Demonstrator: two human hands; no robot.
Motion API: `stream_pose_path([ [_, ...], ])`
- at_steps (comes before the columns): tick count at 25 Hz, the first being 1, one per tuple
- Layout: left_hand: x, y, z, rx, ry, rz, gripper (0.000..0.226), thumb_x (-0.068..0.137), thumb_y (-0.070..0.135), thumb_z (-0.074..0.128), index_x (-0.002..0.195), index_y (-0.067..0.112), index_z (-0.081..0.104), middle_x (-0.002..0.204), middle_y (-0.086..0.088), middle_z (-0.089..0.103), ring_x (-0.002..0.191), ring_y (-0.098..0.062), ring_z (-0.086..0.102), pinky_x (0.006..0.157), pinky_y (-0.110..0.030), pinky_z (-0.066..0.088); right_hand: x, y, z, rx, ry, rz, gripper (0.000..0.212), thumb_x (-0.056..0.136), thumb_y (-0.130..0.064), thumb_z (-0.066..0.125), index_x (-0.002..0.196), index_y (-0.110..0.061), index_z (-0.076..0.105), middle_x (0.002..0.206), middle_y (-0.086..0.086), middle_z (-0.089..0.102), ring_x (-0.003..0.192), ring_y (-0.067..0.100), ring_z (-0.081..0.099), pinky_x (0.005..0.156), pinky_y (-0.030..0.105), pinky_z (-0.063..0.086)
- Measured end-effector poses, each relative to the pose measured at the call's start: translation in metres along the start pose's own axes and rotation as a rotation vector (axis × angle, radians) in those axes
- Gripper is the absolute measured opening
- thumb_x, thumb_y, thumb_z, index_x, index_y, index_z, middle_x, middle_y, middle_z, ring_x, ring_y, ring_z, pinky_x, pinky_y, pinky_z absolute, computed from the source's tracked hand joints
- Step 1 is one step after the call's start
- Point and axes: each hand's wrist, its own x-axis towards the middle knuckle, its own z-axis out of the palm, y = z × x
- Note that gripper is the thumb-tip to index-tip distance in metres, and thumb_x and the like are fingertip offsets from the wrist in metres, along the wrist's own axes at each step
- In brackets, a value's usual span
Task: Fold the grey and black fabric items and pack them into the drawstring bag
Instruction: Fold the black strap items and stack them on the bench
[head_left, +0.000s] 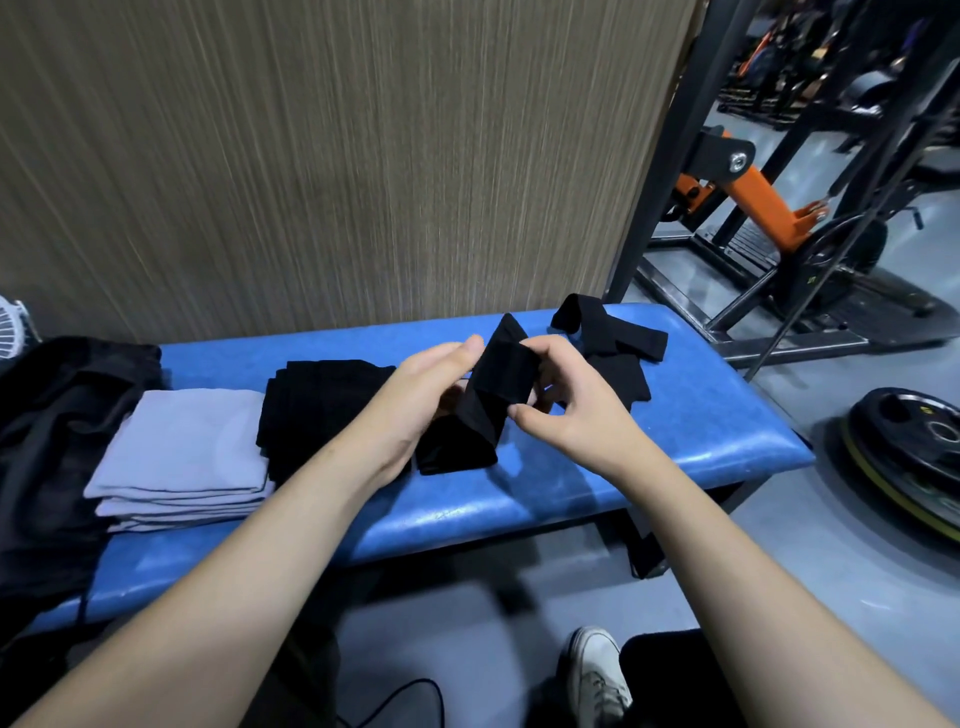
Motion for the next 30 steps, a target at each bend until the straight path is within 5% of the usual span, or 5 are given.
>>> stream_pose_path([
  [3, -0.002, -0.002, 0.001, 0.058, 0.082, 0.056, 0.017, 0.097, 0.023, 0.061, 0.108, 0.013, 0.070, 0.094, 0.002, 0.075, 0.088, -0.006, 0.069, 0.079, -0.020, 0.048, 0.001, 0.000, 0.002, -0.037, -0.006, -0.003, 0.045, 0.078, -0.011, 0.072, 0.118, -0.024, 0.057, 0.108, 0.003, 0.057, 0.083, 0.020, 0.059, 0.072, 0.017, 0.043],
  [7, 0.002, -0.007, -0.002, 0.035, 0.197, 0.072, 0.014, 0.093, 0.010, 0.065, 0.106, 0.015, 0.070, 0.100, -0.007, 0.074, 0.092, -0.014, 0.068, 0.082, -0.028, 0.049, 0.000, 0.000, 0.002, -0.165, 0.000, -0.012, 0.050, 0.078, -0.017, 0.075, 0.123, -0.025, 0.056, 0.114, -0.005, 0.056, 0.084, 0.001, 0.054, 0.076, 0.013, 0.040],
  [15, 0.003, 0.001, -0.003, -0.185, 0.231, 0.053, 0.019, 0.098, 0.004, 0.050, 0.117, 0.008, 0.054, 0.081, -0.007, 0.072, 0.065, -0.013, 0.066, 0.055, -0.022, 0.050, 0.000, 0.003, -0.005, -0.020, 0.031, 0.157, 0.062, 0.079, -0.006, 0.078, 0.128, -0.030, 0.049, 0.108, -0.002, 0.059, 0.071, 0.017, 0.061, 0.069, 0.020, 0.047],
  [22, 0.004, -0.003, 0.000, -0.272, 0.181, -0.006, 0.022, 0.100, 0.001, 0.044, 0.097, 0.019, 0.057, 0.093, -0.010, 0.061, 0.070, -0.014, 0.060, 0.056, -0.022, 0.050, 0.000, -0.002, -0.003, 0.375, 0.029, 0.184, 0.059, 0.083, 0.017, 0.062, 0.130, -0.016, 0.051, 0.104, 0.004, 0.061, 0.077, 0.016, 0.055, 0.074, 0.026, 0.046],
  [30, 0.004, -0.011, 0.014, -0.104, 0.103, -0.064, 0.019, 0.100, 0.021, 0.057, 0.116, 0.016, 0.065, 0.103, -0.003, 0.068, 0.084, -0.009, 0.067, 0.072, -0.020, 0.050, 0.000, -0.012, 0.000, 0.411, 0.108, 0.108, 0.064, 0.082, 0.013, 0.072, 0.134, -0.016, 0.048, 0.123, 0.028, 0.055, 0.087, 0.023, 0.065, 0.089, 0.038, 0.055],
])
